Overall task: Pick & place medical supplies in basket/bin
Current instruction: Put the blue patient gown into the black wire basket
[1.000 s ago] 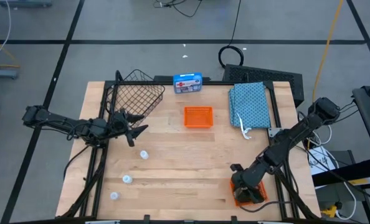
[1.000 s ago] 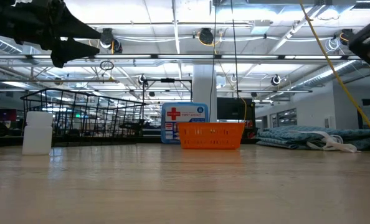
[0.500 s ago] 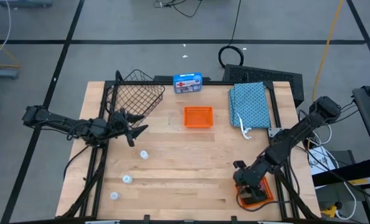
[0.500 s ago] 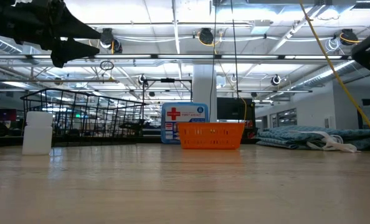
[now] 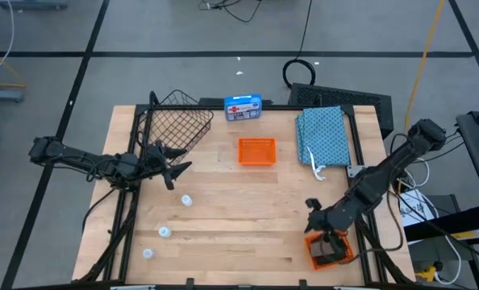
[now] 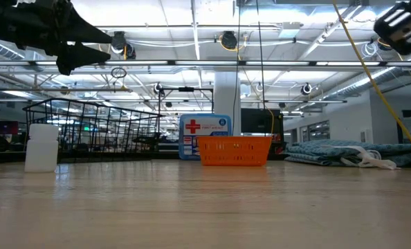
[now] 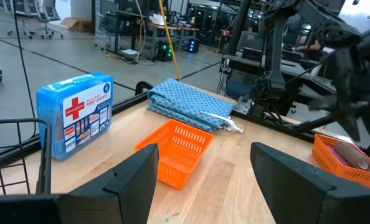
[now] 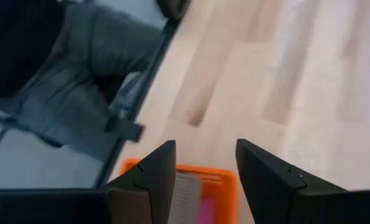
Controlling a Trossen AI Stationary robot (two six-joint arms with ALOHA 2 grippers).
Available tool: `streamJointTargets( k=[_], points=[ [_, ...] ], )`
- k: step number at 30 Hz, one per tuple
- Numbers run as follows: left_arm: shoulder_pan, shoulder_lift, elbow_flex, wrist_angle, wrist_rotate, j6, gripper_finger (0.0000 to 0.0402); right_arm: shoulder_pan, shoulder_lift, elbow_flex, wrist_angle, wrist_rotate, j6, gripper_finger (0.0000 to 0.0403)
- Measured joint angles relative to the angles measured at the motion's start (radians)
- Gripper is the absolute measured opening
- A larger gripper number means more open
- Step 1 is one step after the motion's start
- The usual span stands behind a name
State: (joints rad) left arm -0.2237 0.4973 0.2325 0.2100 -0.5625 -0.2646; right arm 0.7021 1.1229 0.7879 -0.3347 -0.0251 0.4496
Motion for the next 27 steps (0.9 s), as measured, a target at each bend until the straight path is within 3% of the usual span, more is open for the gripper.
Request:
streamJointTargets(
  k=[8, 18, 21, 27],
  points=[
    [0.000, 0.000, 0.000, 0.000, -0.008, 0.000, 0.0264, 0.000, -0.208, 0.000, -0.173, 0.296, -0.044, 0.0155],
    [0.000, 0.000, 0.000, -0.004, -0.008, 0.000, 0.0264, 0.000, -0.338, -0.008, -0.182, 0.578, -0.080, 0.0155],
    [0.000, 0.000, 0.000, -0.006, -0.008, 0.000, 0.0264, -0.011, -0.357, -0.073, -0.074, 0.570, -0.071, 0.0155],
    [0.000, 0.000, 0.000, -0.006, -0.008, 0.001, 0.0264, -0.055, -0.362, -0.288, 0.355, 0.465, -0.106, 0.0155]
  ],
)
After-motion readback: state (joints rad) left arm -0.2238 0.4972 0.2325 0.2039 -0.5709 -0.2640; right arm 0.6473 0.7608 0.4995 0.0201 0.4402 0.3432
